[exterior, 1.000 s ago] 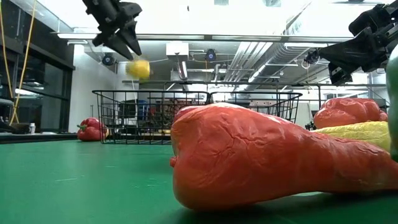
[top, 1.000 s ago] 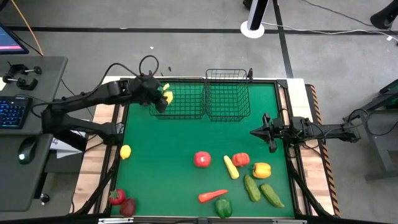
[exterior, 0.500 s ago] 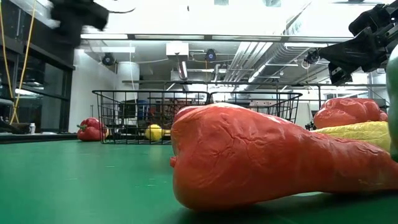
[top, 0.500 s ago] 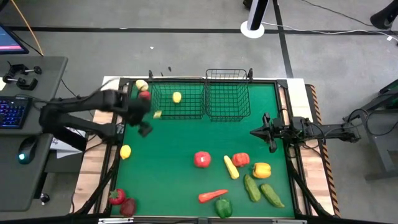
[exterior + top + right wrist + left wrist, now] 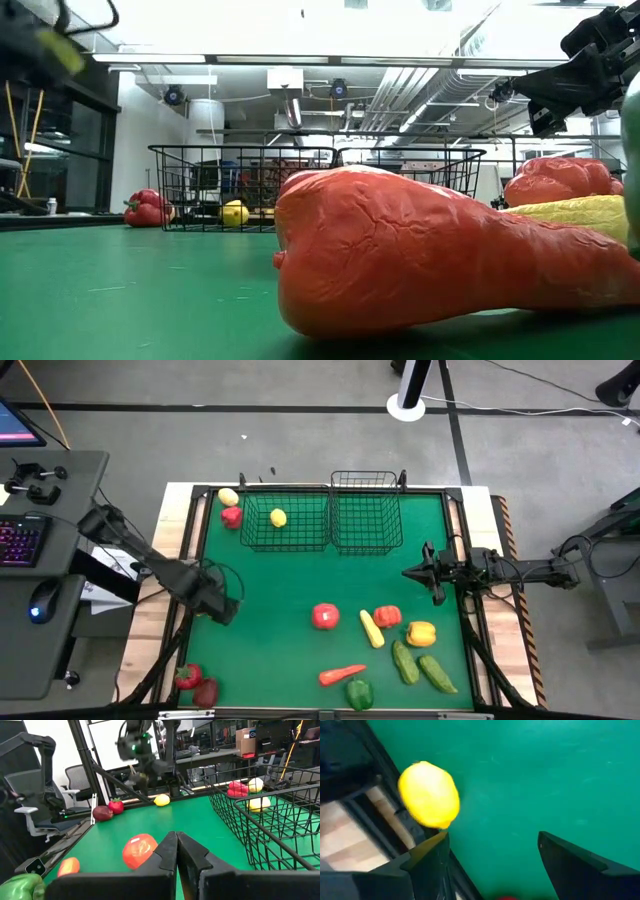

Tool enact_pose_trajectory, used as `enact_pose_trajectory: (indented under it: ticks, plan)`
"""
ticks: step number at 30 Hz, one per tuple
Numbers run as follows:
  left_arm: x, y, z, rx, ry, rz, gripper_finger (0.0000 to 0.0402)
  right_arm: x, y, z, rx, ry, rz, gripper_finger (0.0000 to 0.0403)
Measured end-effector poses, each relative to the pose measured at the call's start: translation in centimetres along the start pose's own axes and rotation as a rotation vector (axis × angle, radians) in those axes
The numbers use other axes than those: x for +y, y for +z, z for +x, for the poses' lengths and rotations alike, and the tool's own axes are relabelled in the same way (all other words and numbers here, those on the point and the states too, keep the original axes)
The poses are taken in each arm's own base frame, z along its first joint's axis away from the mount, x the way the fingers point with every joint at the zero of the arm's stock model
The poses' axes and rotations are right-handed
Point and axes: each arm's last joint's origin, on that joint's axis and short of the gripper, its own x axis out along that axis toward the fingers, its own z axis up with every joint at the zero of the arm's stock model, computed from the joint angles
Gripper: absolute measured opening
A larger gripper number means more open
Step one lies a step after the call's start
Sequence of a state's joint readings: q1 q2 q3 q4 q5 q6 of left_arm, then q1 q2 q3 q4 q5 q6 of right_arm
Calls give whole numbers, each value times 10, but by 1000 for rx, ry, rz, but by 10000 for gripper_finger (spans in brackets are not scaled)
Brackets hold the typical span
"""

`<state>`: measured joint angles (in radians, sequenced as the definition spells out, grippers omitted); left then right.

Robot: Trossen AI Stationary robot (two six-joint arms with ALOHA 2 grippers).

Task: Sort produce into baskets
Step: Put the bottom yellow lemon into the left wire basket

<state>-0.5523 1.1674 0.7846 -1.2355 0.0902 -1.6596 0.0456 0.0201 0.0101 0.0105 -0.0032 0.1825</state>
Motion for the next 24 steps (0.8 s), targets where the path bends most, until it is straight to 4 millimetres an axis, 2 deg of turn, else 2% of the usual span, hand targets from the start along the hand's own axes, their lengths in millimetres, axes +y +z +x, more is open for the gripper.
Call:
enact_pose_trajectory:
  ticks: [3,7,13,24]
  plan:
    - [0,0,17,-19,172,13,289,0,0,0,0,0,0,0]
    - [-3,2,28,-52,342,-11,289,0,0,0,0,0,0,0]
    - [-18,1,42,-58,305,-32,289,0,0,0,0,0,0,0]
    - [-14,-1,46,-153,401,-166,289,0,0,0,0,0,0,0]
